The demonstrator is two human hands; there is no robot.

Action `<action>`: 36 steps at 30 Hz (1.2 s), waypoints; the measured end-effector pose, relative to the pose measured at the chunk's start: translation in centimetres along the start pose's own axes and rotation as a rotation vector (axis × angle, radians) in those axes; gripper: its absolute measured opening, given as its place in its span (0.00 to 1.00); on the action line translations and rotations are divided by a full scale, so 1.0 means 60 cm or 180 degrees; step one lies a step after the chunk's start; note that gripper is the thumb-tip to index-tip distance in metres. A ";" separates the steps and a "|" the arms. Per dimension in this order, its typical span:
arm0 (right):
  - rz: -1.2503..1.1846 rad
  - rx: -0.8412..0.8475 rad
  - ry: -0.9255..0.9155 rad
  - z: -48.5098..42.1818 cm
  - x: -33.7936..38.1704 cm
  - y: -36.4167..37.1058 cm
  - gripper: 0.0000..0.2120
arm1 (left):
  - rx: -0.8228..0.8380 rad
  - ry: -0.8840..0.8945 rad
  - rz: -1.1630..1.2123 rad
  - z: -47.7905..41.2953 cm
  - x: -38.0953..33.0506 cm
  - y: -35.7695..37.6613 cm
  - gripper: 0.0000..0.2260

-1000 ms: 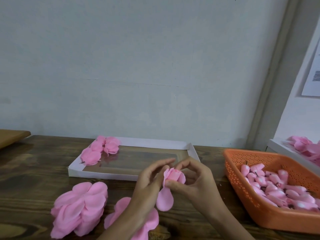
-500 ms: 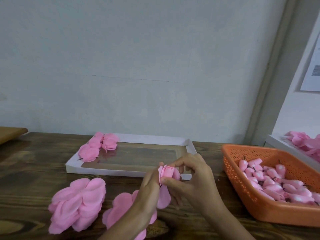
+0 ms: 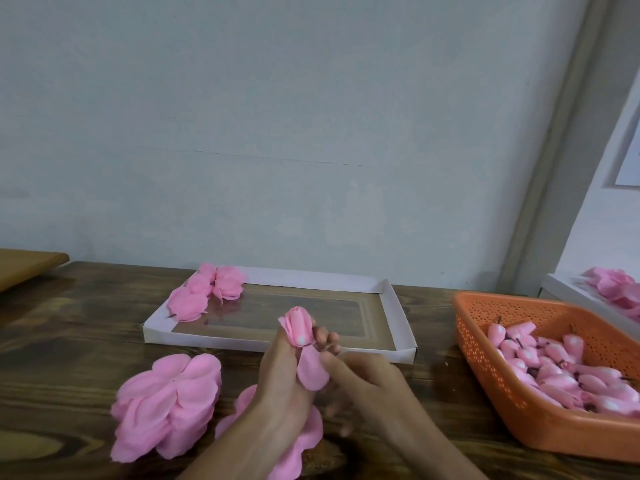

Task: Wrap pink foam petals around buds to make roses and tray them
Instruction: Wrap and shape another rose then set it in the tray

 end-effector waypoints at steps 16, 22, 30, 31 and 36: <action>-0.1673 0.0059 0.0409 0.013 0.013 0.023 0.08 | 0.0397 -0.0339 -0.0709 0.053 0.014 0.037 0.24; -0.1550 0.0123 -0.0149 0.010 0.028 0.015 0.08 | 0.0107 0.0093 -0.1021 0.049 0.008 0.019 0.25; -0.0142 -0.0559 -0.1283 0.021 0.038 -0.001 0.04 | -0.0101 0.0236 -0.1046 0.036 0.033 0.000 0.28; -0.0056 -0.0650 -0.1340 0.023 0.037 -0.001 0.03 | -0.0125 0.0287 -0.1024 0.035 0.030 0.002 0.29; -0.0512 -0.0791 -0.1338 0.025 0.028 -0.001 0.05 | -0.0080 0.0344 -0.1009 0.039 0.030 -0.003 0.27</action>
Point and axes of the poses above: each hand's wrist, its own z-axis away from the middle knuckle, its own y-axis out of the palm, x = y × z, the point moved 6 cm from there along -z, towards the middle knuckle, and after that the axes turned 15 degrees about -z, right-handed, at the moved point
